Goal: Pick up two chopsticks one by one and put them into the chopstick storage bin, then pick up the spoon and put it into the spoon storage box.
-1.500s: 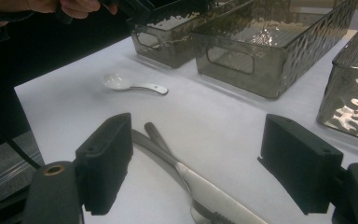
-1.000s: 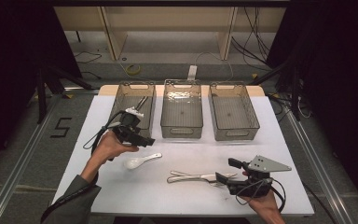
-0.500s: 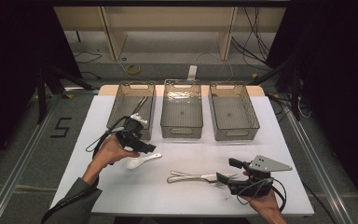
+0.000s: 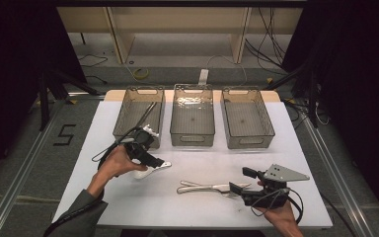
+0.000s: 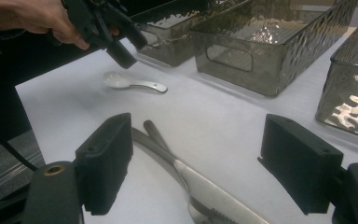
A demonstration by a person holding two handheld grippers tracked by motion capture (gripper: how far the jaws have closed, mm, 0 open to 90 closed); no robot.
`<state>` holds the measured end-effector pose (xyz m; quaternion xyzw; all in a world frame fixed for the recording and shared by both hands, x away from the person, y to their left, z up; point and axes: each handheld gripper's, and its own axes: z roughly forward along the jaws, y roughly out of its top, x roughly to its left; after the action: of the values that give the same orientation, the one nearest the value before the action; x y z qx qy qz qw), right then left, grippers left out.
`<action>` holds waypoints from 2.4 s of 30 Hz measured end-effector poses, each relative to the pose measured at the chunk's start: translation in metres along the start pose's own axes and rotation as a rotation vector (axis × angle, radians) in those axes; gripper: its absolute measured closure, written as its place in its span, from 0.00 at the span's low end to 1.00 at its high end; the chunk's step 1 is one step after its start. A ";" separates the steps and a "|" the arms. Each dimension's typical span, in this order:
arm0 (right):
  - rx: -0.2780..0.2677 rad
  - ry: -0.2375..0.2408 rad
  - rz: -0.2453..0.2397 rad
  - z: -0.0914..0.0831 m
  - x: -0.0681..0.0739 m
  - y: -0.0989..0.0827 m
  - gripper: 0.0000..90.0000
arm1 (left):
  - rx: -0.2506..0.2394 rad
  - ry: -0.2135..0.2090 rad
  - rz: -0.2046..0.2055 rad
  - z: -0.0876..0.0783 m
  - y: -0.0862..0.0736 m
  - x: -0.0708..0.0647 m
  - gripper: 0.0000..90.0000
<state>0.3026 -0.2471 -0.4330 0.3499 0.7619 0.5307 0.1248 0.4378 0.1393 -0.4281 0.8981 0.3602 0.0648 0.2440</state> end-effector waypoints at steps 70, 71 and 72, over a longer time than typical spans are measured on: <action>0.018 -0.006 -0.024 0.003 0.004 0.001 0.29 | 0.076 -0.019 0.048 0.026 -0.007 -0.001 0.83; 0.016 -0.006 -0.026 0.003 0.004 0.001 0.29 | 0.065 -0.023 0.042 0.025 -0.007 -0.001 0.83; 0.016 -0.006 -0.025 0.002 0.004 0.001 0.29 | 0.061 -0.021 0.041 0.024 -0.006 -0.001 0.83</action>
<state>0.3016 -0.2426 -0.4324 0.3430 0.7699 0.5220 0.1312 0.4398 0.1332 -0.4517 0.9129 0.3411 0.0492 0.2189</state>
